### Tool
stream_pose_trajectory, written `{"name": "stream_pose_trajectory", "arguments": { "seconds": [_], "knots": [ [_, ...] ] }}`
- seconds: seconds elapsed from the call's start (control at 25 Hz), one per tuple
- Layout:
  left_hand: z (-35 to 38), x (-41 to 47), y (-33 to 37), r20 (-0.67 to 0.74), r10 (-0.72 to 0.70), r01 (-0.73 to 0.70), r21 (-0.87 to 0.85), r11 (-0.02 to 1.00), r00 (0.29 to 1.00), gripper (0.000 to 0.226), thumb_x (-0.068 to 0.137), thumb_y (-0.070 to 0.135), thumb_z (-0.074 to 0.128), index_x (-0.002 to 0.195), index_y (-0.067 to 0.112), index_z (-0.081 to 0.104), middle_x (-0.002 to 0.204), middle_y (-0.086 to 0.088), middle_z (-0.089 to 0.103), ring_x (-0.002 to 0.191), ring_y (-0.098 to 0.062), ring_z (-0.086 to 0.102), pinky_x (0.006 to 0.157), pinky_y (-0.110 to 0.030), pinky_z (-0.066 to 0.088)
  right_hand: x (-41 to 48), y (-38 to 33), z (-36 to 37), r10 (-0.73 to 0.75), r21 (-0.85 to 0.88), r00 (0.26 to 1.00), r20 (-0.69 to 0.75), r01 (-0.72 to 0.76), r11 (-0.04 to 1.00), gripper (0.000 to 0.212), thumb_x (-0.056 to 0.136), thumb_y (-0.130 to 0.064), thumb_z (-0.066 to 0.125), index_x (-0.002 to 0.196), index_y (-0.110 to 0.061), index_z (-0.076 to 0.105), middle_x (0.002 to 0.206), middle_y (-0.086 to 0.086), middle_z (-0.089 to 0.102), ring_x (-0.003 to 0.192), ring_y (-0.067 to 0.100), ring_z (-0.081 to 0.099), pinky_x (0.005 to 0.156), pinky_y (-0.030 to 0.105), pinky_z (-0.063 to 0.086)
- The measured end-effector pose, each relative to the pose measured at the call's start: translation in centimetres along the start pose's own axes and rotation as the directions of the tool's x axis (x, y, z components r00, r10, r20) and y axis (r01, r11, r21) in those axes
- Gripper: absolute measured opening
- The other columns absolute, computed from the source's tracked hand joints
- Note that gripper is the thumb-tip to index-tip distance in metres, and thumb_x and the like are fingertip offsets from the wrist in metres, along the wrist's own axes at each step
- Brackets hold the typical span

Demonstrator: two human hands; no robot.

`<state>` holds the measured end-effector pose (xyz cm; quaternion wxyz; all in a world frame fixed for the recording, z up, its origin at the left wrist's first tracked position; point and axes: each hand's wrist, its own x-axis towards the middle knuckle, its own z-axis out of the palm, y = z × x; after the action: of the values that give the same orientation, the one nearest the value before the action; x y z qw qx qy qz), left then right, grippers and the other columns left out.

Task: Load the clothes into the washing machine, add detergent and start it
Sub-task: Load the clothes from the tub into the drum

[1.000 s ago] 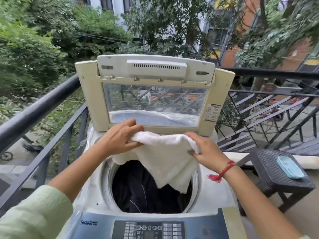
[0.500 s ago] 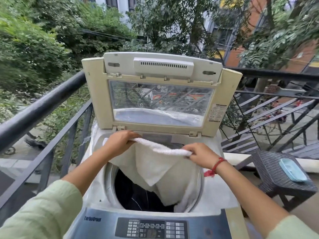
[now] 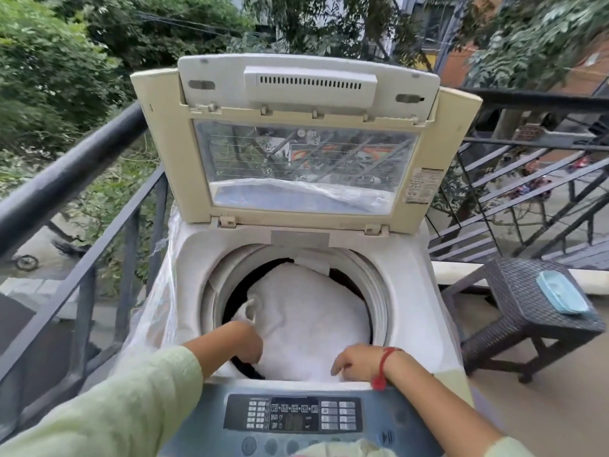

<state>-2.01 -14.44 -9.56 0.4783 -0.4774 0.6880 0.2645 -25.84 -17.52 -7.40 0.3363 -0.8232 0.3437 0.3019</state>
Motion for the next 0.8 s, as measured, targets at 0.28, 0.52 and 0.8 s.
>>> {"name": "stream_pose_trajectory", "arguments": {
  "seconds": [0.28,0.52,0.8],
  "knots": [
    [-3.2,-0.8,0.3,-0.483,-0.083,-0.098,-0.338,0.936,0.872,0.053,0.095,0.041,0.048,0.143,0.023,0.034,0.144,-0.006,0.039,0.130,-0.028,0.041,0.104,-0.044,0.037,-2.5,1.6,-2.1,0.043,0.233,0.868,-0.496,0.085,0.969,0.043,0.094,-0.021,0.050,0.137,-0.022,0.045,0.142,0.000,0.045,0.129,0.014,0.043,0.105,0.018,0.028],
    [-11.0,-5.4,7.2,-0.959,-0.128,-0.546,-0.251,0.799,0.253,0.040,0.091,0.031,0.054,0.130,0.021,0.050,0.127,-0.001,0.053,0.119,-0.020,0.047,0.097,-0.036,0.039,-9.9,5.4,-1.2,0.204,0.275,0.239,-0.949,0.313,0.909,0.029,0.087,-0.004,0.059,0.113,-0.016,0.064,0.114,-0.006,0.061,0.110,0.003,0.053,0.097,0.017,0.040],
    [-18.4,-2.6,23.4,-0.876,0.381,-0.592,0.145,0.793,0.296,0.032,0.090,0.038,0.052,0.119,0.025,0.055,0.119,0.001,0.056,0.129,-0.018,0.040,0.114,-0.059,0.009,-18.4,13.6,10.9,0.708,0.665,-0.097,-0.700,0.272,0.695,0.024,0.087,0.003,0.057,0.105,-0.010,0.065,0.100,0.003,0.063,0.082,-0.009,0.059,0.075,0.005,0.046]
  ]
}}
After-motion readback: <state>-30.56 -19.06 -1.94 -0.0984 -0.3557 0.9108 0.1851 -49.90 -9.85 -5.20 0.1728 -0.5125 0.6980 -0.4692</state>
